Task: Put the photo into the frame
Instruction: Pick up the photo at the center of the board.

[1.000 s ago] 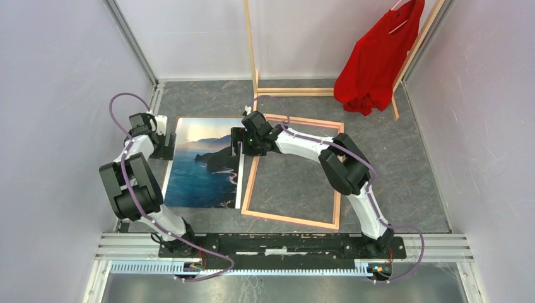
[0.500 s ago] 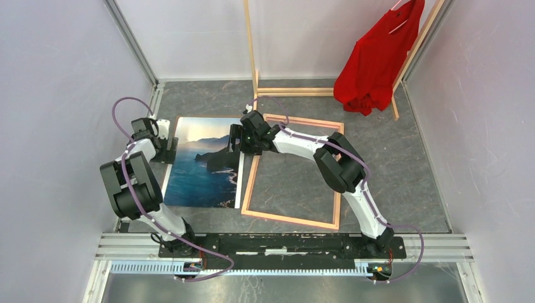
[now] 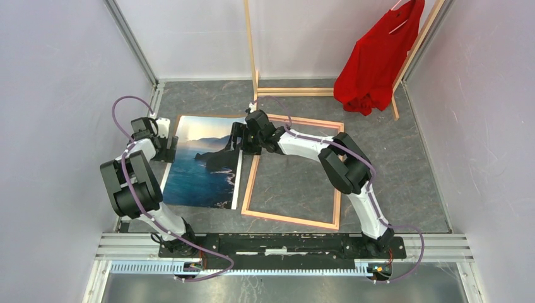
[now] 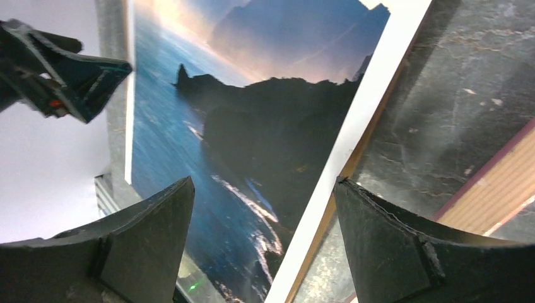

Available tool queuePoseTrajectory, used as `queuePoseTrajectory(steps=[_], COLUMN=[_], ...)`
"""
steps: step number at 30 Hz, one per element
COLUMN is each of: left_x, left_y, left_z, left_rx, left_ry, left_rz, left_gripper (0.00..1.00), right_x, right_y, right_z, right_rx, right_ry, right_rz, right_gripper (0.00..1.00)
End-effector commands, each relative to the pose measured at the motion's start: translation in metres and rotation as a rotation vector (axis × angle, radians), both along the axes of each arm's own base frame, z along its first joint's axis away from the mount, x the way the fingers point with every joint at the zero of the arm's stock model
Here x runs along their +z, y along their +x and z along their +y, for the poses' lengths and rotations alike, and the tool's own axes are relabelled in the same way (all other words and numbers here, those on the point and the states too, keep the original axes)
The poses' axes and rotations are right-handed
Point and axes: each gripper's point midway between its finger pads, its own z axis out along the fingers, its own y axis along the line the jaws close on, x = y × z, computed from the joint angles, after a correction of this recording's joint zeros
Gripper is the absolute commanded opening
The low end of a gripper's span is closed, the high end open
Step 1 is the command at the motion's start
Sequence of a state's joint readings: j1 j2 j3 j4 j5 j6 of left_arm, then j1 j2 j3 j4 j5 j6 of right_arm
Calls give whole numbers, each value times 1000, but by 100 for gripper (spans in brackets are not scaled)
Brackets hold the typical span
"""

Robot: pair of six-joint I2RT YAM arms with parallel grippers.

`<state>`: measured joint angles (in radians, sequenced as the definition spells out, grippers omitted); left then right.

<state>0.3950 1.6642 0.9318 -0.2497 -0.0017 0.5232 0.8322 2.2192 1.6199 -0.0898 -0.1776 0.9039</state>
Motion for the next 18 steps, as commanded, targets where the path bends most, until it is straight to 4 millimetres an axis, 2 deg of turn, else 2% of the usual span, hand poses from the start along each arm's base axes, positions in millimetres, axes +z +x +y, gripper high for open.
queuePoseTrajectory(steps=[1, 11, 16, 18], left_x=[-41, -42, -41, -39], left_y=[-22, -23, -23, -23], left_z=[-19, -22, -22, -22], left_rx=[-59, -64, -67, -66], left_ry=[-56, -54, -55, -53], left_rz=[121, 123, 120, 116], left_gripper=[99, 99, 99, 99], right_x=[72, 87, 72, 63], right_y=[-1, -5, -10, -11], right_z=[21, 23, 30, 34], right_rx=[35, 57, 84, 90], right_ry=[175, 217, 247, 254], right_rz=[-92, -115, -77, -57], right_gripper=[88, 86, 84, 75])
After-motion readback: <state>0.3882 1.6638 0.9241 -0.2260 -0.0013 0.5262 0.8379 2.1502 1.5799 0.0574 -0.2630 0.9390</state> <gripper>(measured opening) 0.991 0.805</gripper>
